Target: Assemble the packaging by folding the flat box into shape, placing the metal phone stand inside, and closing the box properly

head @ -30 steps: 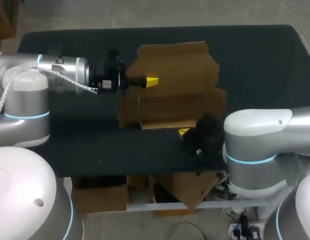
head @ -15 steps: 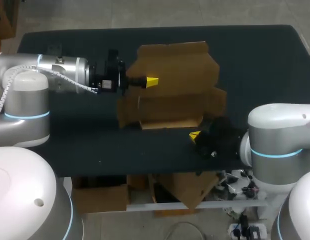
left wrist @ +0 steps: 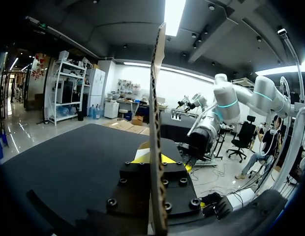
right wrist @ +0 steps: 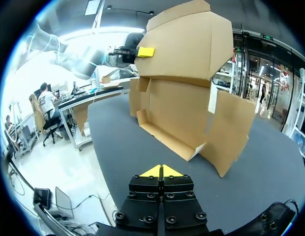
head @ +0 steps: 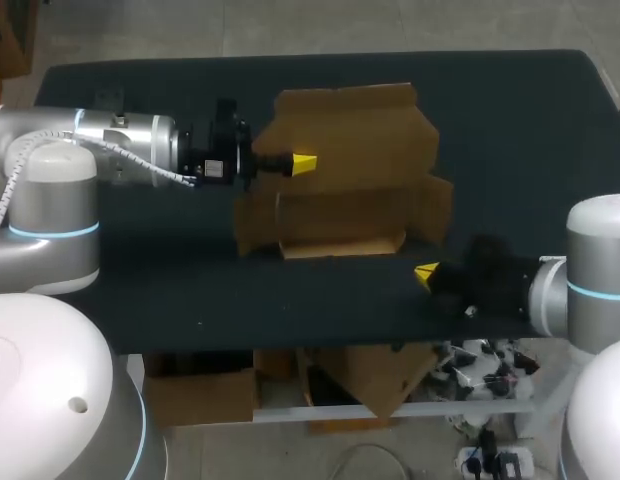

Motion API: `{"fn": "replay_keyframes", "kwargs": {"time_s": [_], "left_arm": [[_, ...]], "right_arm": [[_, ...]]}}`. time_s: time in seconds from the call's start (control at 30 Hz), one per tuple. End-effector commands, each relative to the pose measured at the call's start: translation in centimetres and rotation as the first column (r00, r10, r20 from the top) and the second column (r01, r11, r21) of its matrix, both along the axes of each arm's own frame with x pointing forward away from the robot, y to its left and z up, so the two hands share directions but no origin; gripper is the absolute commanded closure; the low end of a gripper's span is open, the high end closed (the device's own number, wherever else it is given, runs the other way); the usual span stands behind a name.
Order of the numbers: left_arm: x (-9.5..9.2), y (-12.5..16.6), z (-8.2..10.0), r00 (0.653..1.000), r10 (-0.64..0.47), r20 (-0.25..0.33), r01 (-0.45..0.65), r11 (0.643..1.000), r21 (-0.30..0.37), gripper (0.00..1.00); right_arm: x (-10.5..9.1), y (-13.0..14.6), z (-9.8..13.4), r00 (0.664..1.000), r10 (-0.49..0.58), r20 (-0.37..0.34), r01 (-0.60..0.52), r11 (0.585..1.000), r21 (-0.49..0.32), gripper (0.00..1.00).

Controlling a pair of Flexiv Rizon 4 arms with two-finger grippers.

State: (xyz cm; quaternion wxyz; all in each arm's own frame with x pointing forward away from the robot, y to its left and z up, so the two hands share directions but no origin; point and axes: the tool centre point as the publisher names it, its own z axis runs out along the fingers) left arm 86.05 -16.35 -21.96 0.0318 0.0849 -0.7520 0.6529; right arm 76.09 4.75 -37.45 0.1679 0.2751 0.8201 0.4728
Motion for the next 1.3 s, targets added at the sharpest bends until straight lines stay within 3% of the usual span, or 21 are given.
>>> {"fn": "replay_keyframes", "kwargs": {"time_s": [0.03, 0.47, 1.0, 1.13, 1.2, 1.3], "left_arm": [[0.0, -0.1, -0.3, 1.0, -0.001, -0.001, 0.001, 1.0, -0.001, 1.0], [0.0, -0.1, -0.3, 1.0, -0.001, -0.001, 0.001, 1.0, -0.001, 1.0], [0.0, -0.1, -0.3, 1.0, -0.001, -0.001, 0.001, 1.0, -0.001, 1.0], [0.0, -0.1, -0.3, 1.0, -0.001, -0.001, 0.001, 1.0, -0.001, 1.0], [0.0, -0.1, -0.3, 1.0, -0.001, -0.001, 0.001, 1.0, -0.001, 1.0], [0.0, -0.1, -0.3, 1.0, -0.001, -0.001, 0.001, 1.0, -0.001, 1.0]], "right_arm": [[-2.5, -4.3, 2.4, 0.999, 0.029, 0.02, -0.03, 0.999, 0.039, 1.0], [-2.1, -7.5, 2.7, 0.999, 0.037, 0.034, -0.039, 0.998, 0.052, 1.0], [-0.9, -9.1, 3.1, 0.998, 0.044, 0.034, -0.045, 0.999, 0.025, 1.0], [-0.3, -9.0, 3.0, 0.999, 0.038, 0.026, -0.039, 0.999, 0.022, 0.94], [0.0, -9.1, 2.9, 0.999, 0.038, 0.023, -0.039, 0.999, 0.024, 0.82], [0.4, -9.2, 2.7, 0.999, 0.036, 0.018, -0.037, 0.999, 0.03, 0.71]]}}
